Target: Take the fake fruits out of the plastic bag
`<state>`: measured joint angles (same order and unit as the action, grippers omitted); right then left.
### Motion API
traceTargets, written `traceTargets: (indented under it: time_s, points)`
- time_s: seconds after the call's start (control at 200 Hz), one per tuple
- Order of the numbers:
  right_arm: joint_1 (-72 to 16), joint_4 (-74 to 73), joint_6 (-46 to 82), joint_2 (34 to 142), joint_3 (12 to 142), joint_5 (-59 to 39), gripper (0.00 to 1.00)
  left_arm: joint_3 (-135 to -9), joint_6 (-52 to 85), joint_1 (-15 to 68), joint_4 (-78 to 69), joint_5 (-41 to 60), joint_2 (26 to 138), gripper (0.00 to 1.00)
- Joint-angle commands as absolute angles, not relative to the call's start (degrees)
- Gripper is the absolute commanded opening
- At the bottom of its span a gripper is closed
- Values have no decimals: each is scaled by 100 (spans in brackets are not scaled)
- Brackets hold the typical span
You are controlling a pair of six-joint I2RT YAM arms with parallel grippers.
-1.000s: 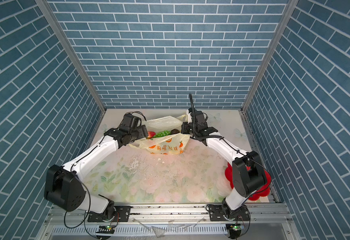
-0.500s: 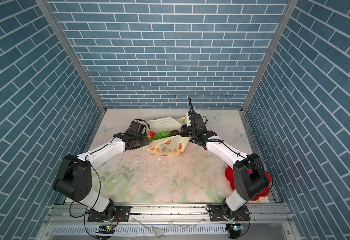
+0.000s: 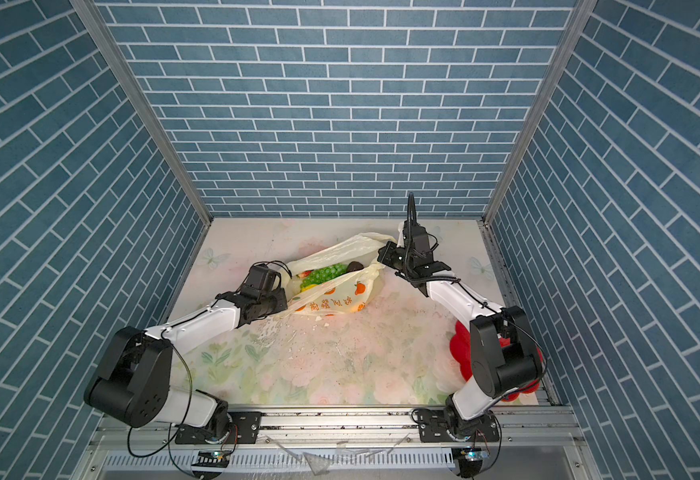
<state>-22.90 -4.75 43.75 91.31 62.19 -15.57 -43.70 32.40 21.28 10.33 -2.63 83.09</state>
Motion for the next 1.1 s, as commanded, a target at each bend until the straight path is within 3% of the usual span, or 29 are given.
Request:
traceTargets:
  time_s: [0.0, 0.135, 0.225, 0.29, 0.375, 0.505, 0.555, 0.7, 1.09]
  points:
    - [-2337, -516, 4510, 9281, 6366, -1613, 1, -4568, 2811, 2313, 822, -166, 8270, 0]
    - [-2363, 3, 4222, 9490, 6730, -1578, 6, -4788, 2480, 2600, 889, -106, 8389, 0]
    - [-2421, 494, 3903, 9548, 7015, -1388, 35, -4936, 2322, 2782, 981, -91, 8488, 0]
    - [-2467, 814, 3684, 9448, 7123, -1087, 50, -4968, 2257, 2909, 993, -130, 8508, 0]
    - [-2548, 1323, 3375, 9213, 7233, -549, 61, -4966, 2250, 3014, 993, -154, 8512, 0]
    - [-2990, 2473, 2949, 9003, 7617, 1116, 73, -4943, 2250, 3107, 1004, -157, 8520, 1]
    - [-3208, 2908, 2942, 9017, 7776, 1796, 84, -4939, 2250, 3143, 1011, -152, 8523, 2]
    - [-3834, 3492, 3100, 9262, 8065, 2805, 87, -4823, 2285, 3236, 921, -123, 8439, 3]
    - [-4000, 3681, 3269, 10644, 8835, 2852, 88, -4616, 2405, 3655, 711, -500, 8153, 3]
